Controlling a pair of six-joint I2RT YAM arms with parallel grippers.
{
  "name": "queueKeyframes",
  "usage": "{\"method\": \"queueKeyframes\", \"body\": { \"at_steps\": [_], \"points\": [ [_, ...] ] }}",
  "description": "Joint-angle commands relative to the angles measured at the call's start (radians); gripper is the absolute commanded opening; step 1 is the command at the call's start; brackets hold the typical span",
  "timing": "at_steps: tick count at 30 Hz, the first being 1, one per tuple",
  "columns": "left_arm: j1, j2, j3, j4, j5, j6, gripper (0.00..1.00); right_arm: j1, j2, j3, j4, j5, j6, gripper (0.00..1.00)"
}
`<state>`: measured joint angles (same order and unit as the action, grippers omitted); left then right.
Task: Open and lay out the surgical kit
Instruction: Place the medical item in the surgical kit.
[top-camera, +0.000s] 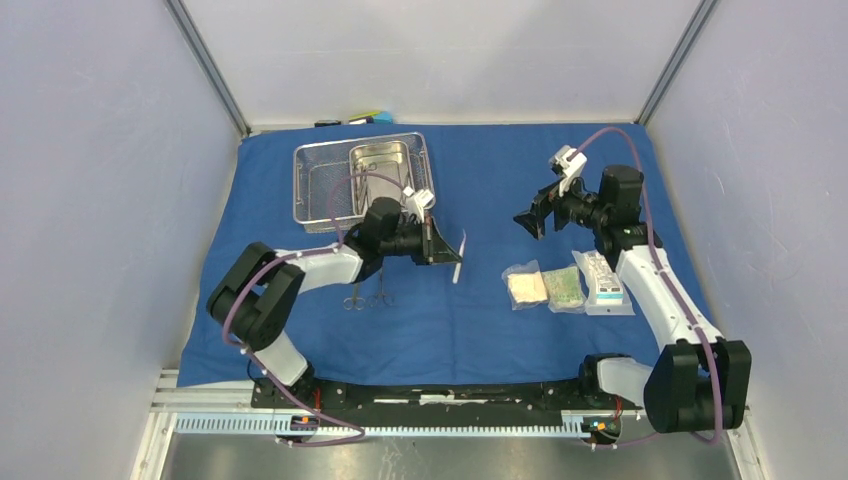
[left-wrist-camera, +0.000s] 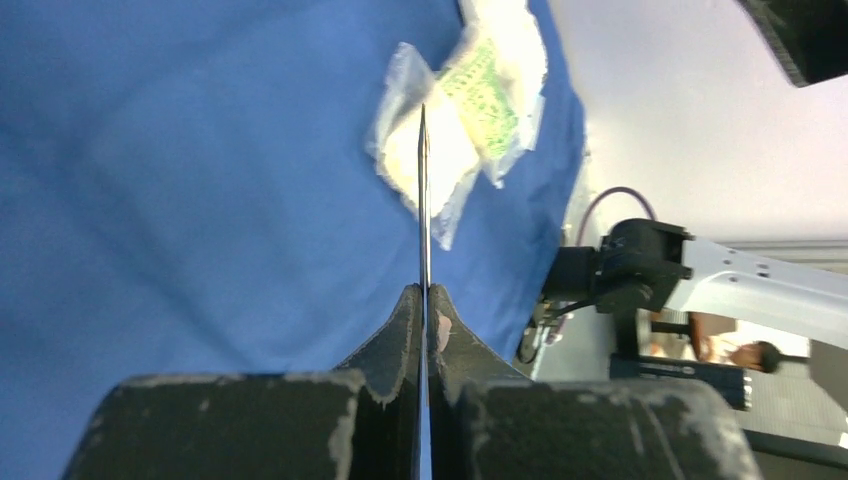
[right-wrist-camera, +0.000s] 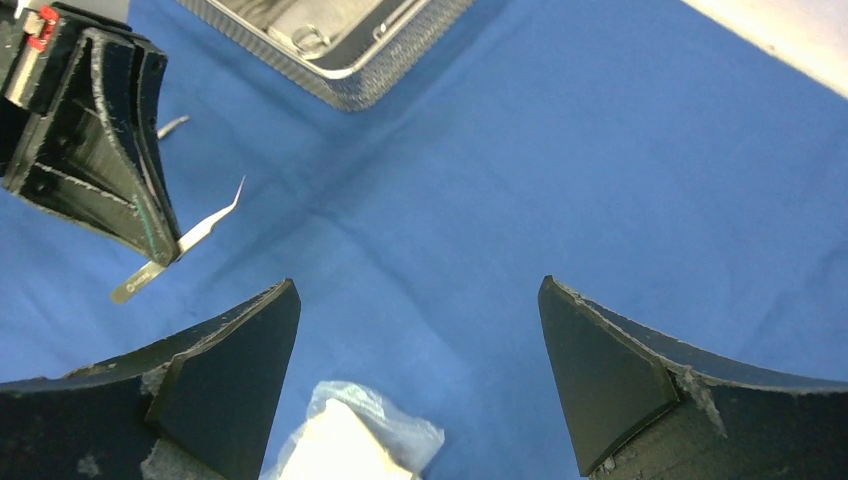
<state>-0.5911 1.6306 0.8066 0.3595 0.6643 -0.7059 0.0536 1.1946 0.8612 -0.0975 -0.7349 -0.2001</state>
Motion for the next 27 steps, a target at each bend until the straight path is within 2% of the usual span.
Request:
{"method": "queueKeyframes", "body": {
  "at_steps": [1, 10, 27],
  "points": [
    [-0.062, 0.069, -0.036, 0.495, 0.013, -0.271, 0.02, -0.026, -0.060, -0.034, -0.044, 0.054, -0.064, 0.97],
    [-0.136, 0.300, -0.074, 0.861, -0.089, -0.548, 0.02, -0.038, -0.107, -0.036, -0.106, 0.104, -0.116, 0.97],
    [-0.197, 0.398, -0.135, 0.796, -0.245, -0.587, 0.02, -0.043, -0.132, -0.021, -0.176, 0.115, -0.160, 0.97]
  ]
}}
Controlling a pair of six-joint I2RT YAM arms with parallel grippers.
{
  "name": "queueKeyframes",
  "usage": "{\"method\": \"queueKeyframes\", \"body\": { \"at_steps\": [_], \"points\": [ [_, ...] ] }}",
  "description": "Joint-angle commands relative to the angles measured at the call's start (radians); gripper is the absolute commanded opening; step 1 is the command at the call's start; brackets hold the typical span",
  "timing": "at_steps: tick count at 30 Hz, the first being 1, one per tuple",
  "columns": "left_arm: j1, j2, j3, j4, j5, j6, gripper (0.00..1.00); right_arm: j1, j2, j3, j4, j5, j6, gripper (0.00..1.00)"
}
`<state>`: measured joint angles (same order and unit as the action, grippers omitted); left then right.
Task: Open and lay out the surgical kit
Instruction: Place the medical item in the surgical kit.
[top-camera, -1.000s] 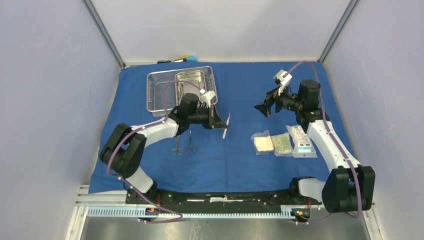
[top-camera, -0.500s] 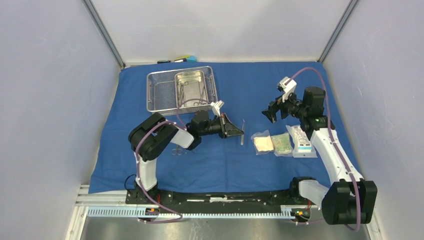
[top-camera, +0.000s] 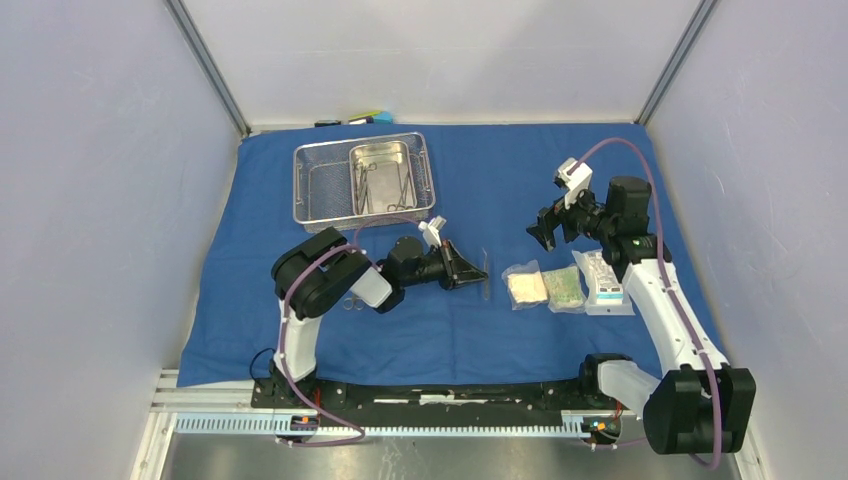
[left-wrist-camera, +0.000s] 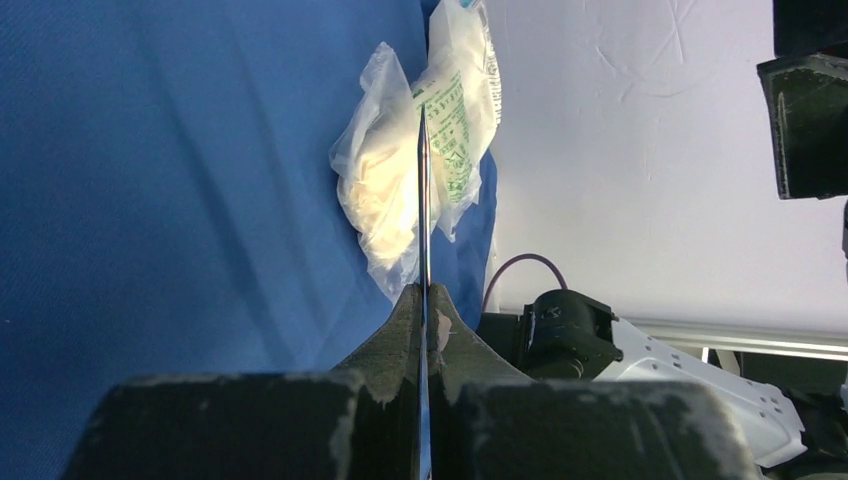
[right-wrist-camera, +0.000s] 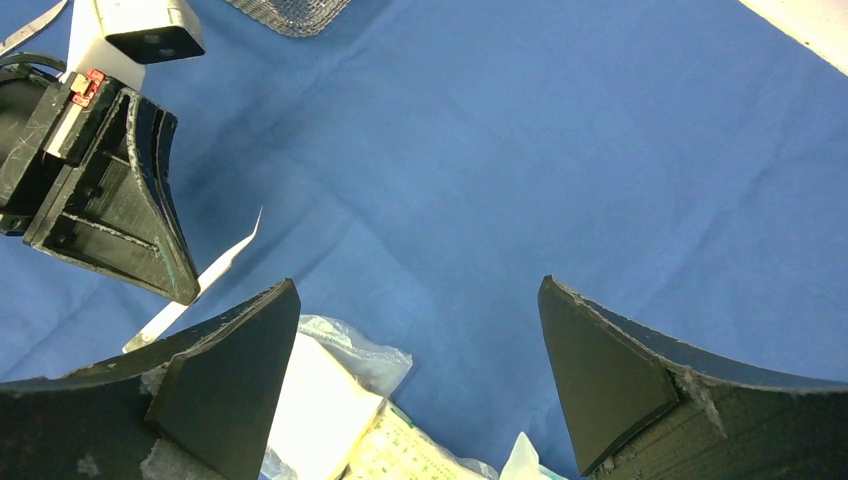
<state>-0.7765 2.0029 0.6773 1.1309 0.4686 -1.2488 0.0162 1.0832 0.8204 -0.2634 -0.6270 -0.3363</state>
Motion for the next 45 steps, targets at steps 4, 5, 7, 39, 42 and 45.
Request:
{"method": "queueKeyframes", "body": {
  "at_steps": [4, 5, 7, 39, 42, 45],
  "points": [
    [-0.017, 0.062, 0.023, 0.002, -0.040, -0.079, 0.02, -0.005, -0.028, 0.008, -0.007, 0.005, -0.021, 0.97],
    [-0.017, 0.071, 0.026, 0.003, -0.036, -0.087, 0.02, -0.006, -0.030, 0.006, -0.008, 0.002, -0.021, 0.97],
    [-0.020, 0.079, 0.030, -0.001, -0.038, -0.088, 0.02, -0.005, -0.032, 0.005, -0.010, -0.001, -0.021, 0.97],
    [-0.026, 0.086, 0.062, -0.184, -0.035, -0.067, 0.44, -0.022, -0.074, -0.024, 0.009, -0.025, 0.002, 0.97],
    [-0.026, 0.067, 0.061, -0.210, -0.040, -0.055, 0.51, -0.022, -0.077, -0.025, 0.008, -0.027, 0.005, 0.97],
    [-0.026, 0.047, 0.056, -0.246, -0.045, -0.039, 0.57, -0.022, -0.080, -0.027, 0.010, -0.027, 0.007, 0.97]
  ]
}}
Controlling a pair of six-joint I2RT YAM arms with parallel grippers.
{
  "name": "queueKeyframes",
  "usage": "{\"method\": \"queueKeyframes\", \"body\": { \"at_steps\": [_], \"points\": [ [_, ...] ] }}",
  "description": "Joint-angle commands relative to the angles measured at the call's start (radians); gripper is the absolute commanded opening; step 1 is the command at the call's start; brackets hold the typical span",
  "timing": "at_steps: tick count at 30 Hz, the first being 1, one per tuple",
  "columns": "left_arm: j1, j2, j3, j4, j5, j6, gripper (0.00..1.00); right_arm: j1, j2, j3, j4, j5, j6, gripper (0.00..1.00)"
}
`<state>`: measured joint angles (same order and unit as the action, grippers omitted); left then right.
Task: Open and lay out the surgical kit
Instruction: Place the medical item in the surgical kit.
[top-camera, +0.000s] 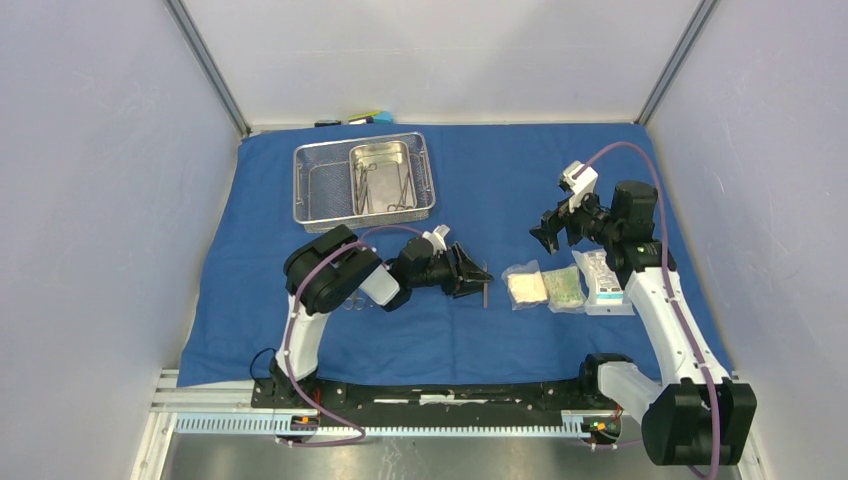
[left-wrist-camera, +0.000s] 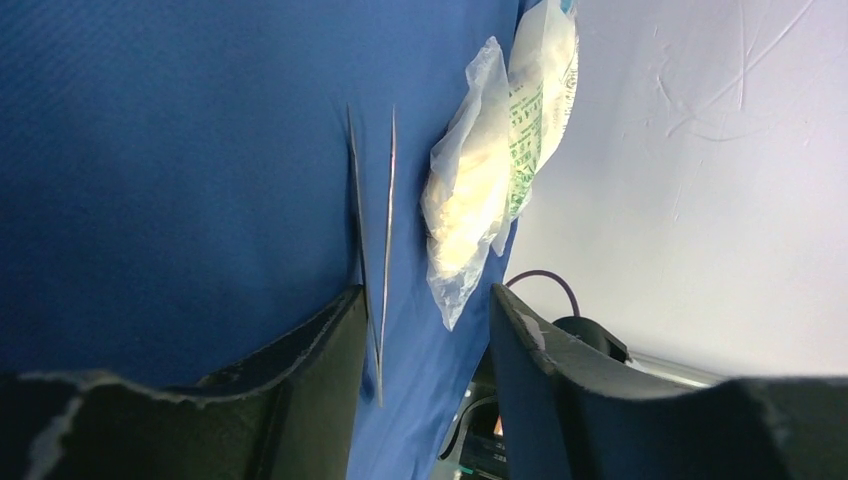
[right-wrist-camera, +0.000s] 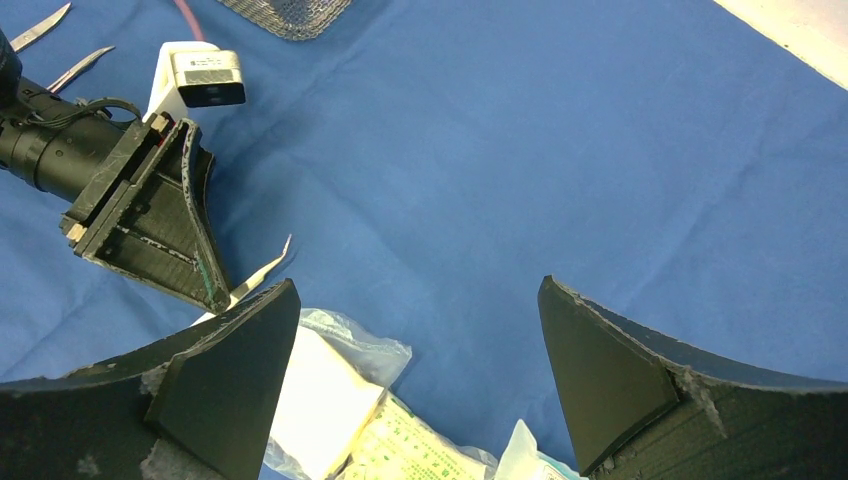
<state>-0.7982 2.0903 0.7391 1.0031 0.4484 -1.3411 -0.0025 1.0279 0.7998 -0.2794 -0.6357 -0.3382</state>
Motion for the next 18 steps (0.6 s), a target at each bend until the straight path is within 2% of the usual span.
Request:
{"method": "queueKeyframes", "body": {
  "at_steps": [1, 7, 13, 18],
  "points": [
    [-0.004, -0.049, -0.007, -0.128, -0.027, 0.060, 0.58, -0.004, -0.024, -0.007, 0.026, -0.018, 0.008, 0.97],
    [-0.004, -0.078, 0.009, -0.206, -0.026, 0.122, 0.61, -0.003, -0.027, -0.013, 0.027, -0.018, 0.009, 0.97],
    [-0.004, -0.075, 0.040, -0.217, 0.007, 0.136, 0.55, -0.004, -0.035, -0.014, 0.021, -0.008, -0.002, 0.97],
    [-0.005, -0.106, 0.048, -0.242, 0.011, 0.163, 0.53, -0.003, -0.031, -0.014, 0.017, -0.001, -0.007, 0.97]
  ]
}}
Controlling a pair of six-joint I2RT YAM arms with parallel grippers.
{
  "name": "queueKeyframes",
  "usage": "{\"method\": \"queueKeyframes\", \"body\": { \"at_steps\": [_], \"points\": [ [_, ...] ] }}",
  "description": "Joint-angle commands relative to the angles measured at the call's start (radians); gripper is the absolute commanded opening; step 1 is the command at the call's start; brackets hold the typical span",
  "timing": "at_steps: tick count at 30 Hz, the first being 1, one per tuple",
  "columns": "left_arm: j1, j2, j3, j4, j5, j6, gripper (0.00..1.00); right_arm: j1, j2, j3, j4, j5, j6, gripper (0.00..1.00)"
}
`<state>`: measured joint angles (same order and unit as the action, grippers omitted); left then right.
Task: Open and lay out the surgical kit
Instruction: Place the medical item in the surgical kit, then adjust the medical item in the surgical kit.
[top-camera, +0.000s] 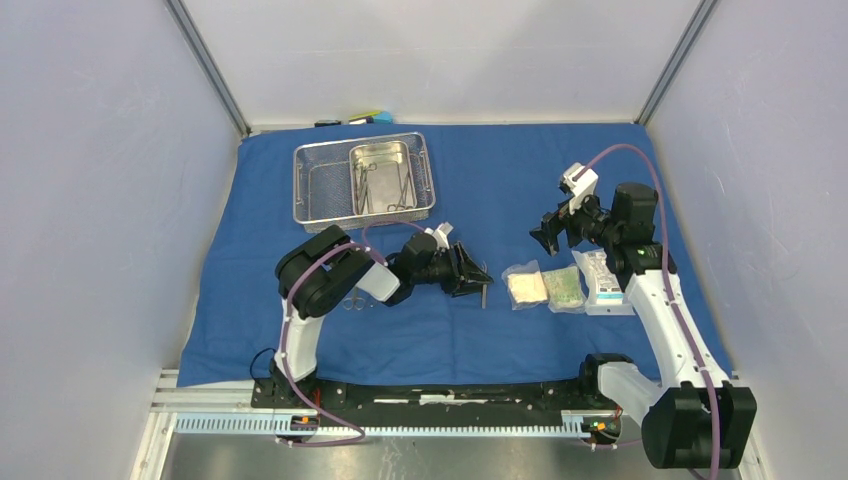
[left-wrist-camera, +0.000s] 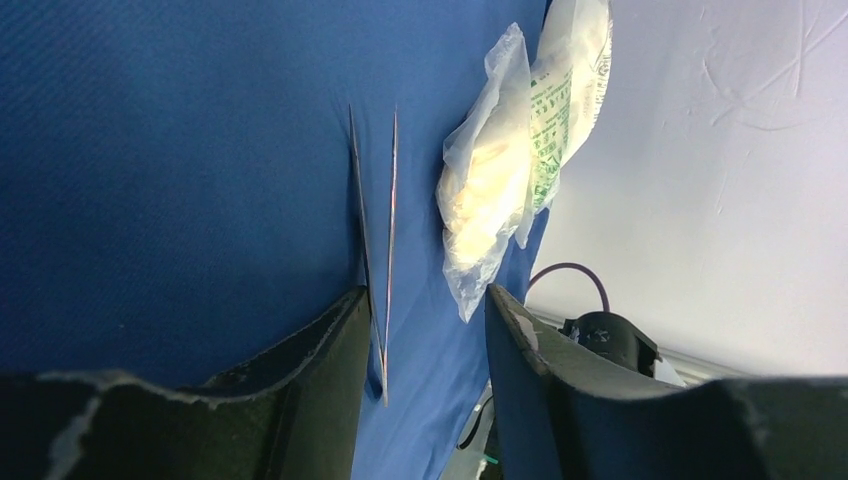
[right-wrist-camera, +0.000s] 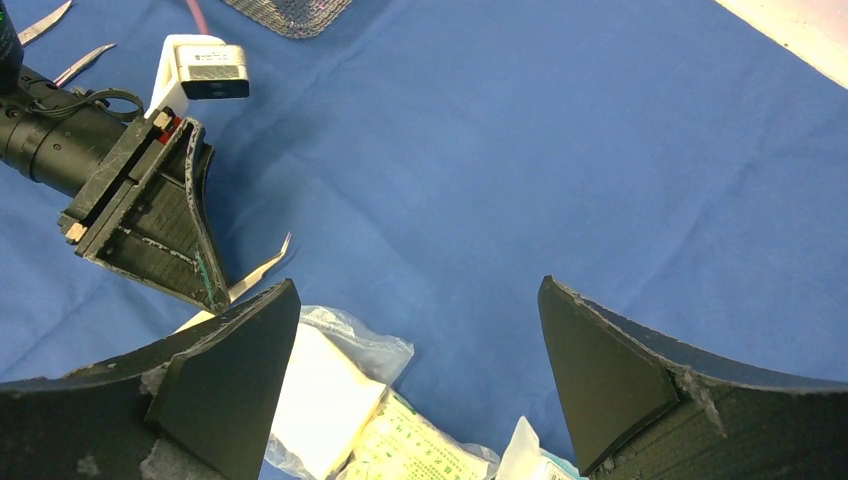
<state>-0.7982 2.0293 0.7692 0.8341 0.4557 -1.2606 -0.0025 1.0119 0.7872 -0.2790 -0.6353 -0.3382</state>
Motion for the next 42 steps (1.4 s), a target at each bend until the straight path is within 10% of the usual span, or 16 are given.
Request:
{"method": "queueKeyframes", "body": {
  "at_steps": [1, 26, 42],
  "points": [
    [-0.006, -0.046, 0.021, -0.074, 0.006, 0.083, 0.52, -0.003, -0.011, -0.001, 0.015, 0.004, -0.008, 0.97],
    [0.000, -0.008, 0.093, -0.145, 0.075, 0.140, 0.02, -0.003, 0.030, -0.017, -0.025, -0.006, -0.065, 0.97],
    [0.056, -0.051, 0.086, 0.512, 0.256, 0.082, 0.07, -0.002, 0.091, -0.100, 0.309, -0.356, 0.278, 0.99]
  ]
}}
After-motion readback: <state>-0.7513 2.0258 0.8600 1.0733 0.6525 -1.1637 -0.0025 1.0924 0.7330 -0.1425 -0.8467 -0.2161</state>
